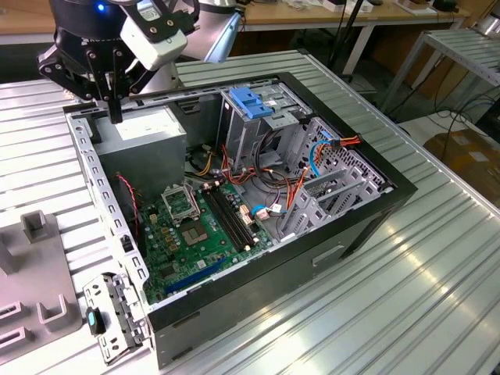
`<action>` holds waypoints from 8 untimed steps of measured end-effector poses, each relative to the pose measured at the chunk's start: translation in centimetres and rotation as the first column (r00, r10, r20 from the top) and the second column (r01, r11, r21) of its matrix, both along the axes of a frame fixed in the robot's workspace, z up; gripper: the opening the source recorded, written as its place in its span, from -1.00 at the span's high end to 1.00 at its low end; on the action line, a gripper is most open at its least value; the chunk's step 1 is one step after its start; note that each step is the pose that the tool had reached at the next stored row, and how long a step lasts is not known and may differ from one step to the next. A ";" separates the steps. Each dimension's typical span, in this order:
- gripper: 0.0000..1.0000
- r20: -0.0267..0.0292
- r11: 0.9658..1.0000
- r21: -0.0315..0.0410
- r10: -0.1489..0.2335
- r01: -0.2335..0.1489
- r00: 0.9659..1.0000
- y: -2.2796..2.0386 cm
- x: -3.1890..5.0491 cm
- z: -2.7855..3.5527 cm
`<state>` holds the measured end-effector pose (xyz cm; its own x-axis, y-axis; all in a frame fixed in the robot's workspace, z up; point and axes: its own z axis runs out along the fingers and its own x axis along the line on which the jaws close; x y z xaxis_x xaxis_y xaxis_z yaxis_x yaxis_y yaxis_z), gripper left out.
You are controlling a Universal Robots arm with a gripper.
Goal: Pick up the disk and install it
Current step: 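Reach for the disk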
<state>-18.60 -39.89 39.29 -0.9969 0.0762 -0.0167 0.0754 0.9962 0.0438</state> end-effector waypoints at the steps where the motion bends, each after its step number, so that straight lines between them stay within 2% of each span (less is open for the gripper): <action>1: 0.79 0.000 1.000 0.000 0.000 0.000 1.000 0.00 -0.05 0.00; 8: 0.79 -0.001 1.000 0.000 0.000 0.000 1.000 0.00 -0.50 -0.01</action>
<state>-19.10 -39.89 39.28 -0.9970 0.0762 -0.0157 0.0755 0.9962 0.0437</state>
